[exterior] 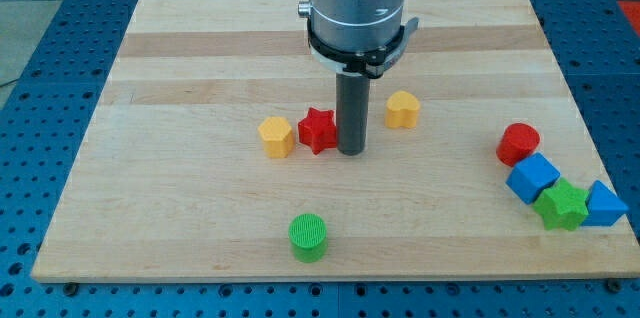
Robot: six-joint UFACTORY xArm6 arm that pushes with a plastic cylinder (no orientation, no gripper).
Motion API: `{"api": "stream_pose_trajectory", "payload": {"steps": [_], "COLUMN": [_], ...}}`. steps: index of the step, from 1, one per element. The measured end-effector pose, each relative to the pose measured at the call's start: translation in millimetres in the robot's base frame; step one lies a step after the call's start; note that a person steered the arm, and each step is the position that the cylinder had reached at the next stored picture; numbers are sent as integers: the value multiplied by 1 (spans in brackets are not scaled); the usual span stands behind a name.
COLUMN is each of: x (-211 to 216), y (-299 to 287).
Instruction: Push the yellow heart into the red star
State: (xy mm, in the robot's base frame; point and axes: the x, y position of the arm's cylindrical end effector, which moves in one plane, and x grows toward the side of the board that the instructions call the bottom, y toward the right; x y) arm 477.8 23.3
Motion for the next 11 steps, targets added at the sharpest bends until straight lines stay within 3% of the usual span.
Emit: {"api": "stream_pose_trajectory", "payload": {"steps": [1, 2, 3, 5, 6, 7, 9, 11], "x": [-3, -33, -74, -34, -38, -68, -33, -29], "y": [68, 131, 123, 78, 83, 94, 69, 40]}}
